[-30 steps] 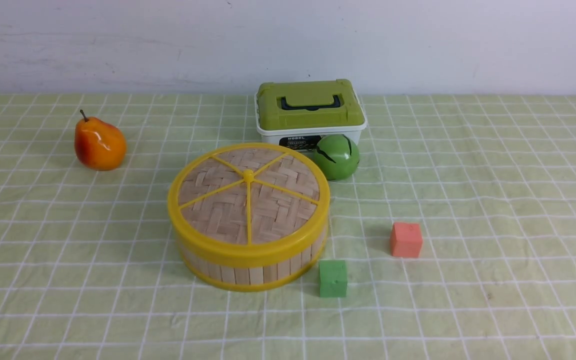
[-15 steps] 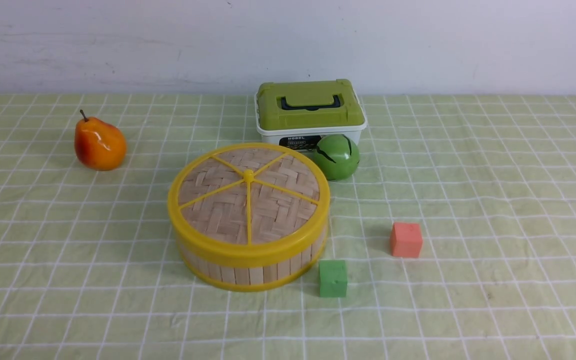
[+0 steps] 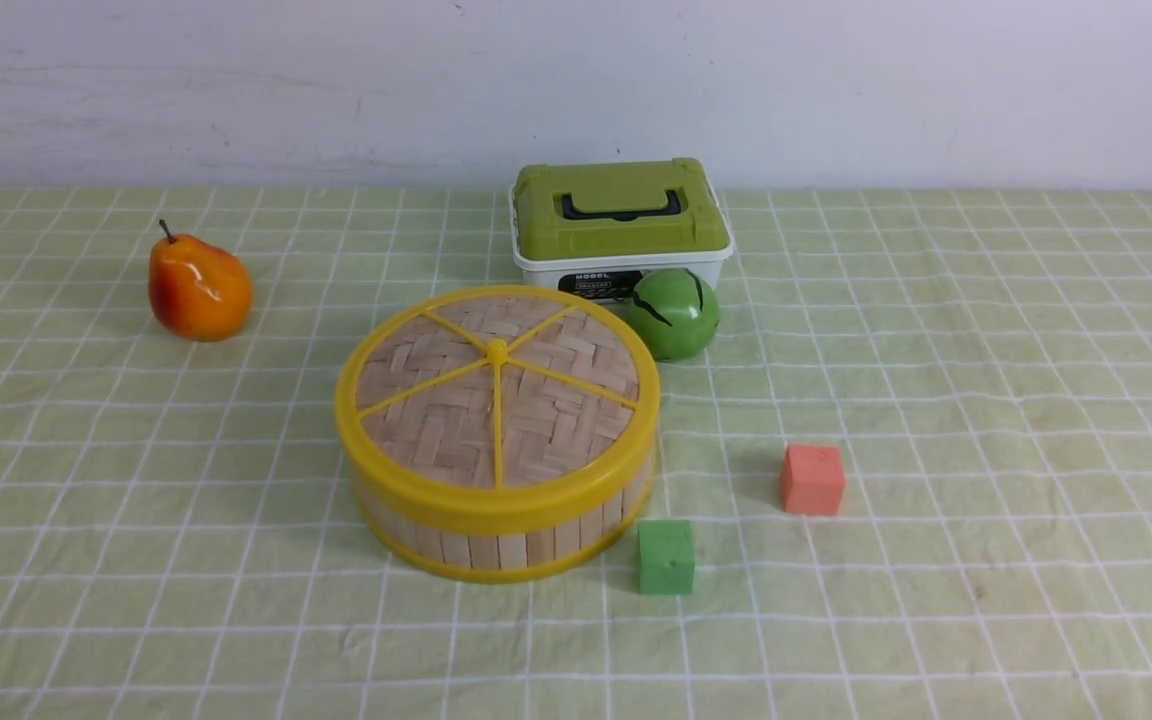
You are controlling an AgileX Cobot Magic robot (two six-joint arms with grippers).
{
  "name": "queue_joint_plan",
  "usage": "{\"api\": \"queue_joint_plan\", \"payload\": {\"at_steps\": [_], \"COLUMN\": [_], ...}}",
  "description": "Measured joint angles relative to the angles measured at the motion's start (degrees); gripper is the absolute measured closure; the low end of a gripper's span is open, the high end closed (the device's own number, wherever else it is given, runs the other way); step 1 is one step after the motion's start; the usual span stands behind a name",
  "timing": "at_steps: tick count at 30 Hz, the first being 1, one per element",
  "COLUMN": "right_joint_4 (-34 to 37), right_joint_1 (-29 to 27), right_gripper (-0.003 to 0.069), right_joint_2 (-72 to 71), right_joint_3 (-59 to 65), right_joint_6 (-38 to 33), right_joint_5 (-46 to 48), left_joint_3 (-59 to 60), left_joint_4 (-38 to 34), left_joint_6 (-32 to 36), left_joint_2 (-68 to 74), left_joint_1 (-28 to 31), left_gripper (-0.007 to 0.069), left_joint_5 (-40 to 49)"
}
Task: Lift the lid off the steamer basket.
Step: Use the left arm to lift the lid of the steamer
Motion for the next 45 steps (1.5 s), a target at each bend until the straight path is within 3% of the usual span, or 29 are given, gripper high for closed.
{"api": "queue_joint_plan", "payload": {"at_steps": [5, 9, 14, 22, 26, 35, 39, 45], "right_joint_4": [0.0, 0.0, 0.0, 0.0, 0.0, 0.0, 0.0, 0.0], "right_joint_1": [0.0, 0.0, 0.0, 0.0, 0.0, 0.0, 0.0, 0.0], "right_gripper": [0.0418, 0.0418, 0.0418, 0.0418, 0.0418, 0.0418, 0.0418, 0.0418], "right_joint_2": [0.0, 0.0, 0.0, 0.0, 0.0, 0.0, 0.0, 0.0], "right_joint_3": [0.0, 0.0, 0.0, 0.0, 0.0, 0.0, 0.0, 0.0], "right_joint_6": [0.0, 0.0, 0.0, 0.0, 0.0, 0.0, 0.0, 0.0], "right_joint_5": [0.0, 0.0, 0.0, 0.0, 0.0, 0.0, 0.0, 0.0], "left_joint_3": [-15.7, -26.6, -36.0, -63.0, -77.3, -102.2, -108.9, -115.9], "left_joint_4": [-0.6, -0.5, -0.6, -2.5, -0.1, 4.1, 5.5, 9.3], "left_joint_6": [1.4, 5.5, 7.5, 10.6, 11.7, 12.7, 13.6, 13.9], "left_joint_2": [9.8, 23.9, 41.2, 71.0, 83.6, 103.8, 110.0, 118.5], "left_joint_1": [0.0, 0.0, 0.0, -1.2, -5.1, -15.6, -18.4, -21.8], "left_gripper": [0.0632, 0.0637, 0.0637, 0.0637, 0.0637, 0.0637, 0.0613, 0.0384], "left_joint_5": [16.7, 26.1, 30.0, 56.6, 69.3, 87.9, 91.9, 94.3]}}
